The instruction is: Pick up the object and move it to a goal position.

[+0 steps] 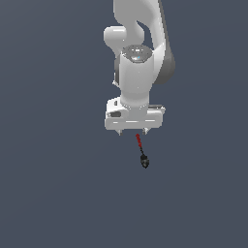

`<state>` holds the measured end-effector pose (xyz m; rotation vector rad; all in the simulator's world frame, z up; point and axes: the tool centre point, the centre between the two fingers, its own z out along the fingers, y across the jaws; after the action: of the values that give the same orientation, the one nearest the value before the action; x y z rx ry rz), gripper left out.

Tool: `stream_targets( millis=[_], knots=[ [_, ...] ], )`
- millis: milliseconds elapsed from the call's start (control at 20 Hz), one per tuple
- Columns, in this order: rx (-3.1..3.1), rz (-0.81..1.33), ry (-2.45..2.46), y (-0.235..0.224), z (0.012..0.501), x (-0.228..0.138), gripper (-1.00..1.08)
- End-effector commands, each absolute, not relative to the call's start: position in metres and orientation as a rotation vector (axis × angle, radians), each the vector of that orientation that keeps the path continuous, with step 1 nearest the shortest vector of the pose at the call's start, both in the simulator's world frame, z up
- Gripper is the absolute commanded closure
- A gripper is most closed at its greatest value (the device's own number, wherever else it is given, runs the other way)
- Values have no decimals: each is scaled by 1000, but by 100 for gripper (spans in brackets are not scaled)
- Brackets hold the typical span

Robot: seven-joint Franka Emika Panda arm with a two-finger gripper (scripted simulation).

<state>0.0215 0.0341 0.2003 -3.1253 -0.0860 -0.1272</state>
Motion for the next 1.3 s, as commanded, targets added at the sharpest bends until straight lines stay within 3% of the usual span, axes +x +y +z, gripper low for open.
stream_targets(
  millis=[0,850,1250],
  knots=[
    [-3125,-127,-86,34,200,21,-92],
    [-3109,-66,-70,37,171,16,-92],
    [-3121,-38,-188,57,125,12,-92]
  ],
)
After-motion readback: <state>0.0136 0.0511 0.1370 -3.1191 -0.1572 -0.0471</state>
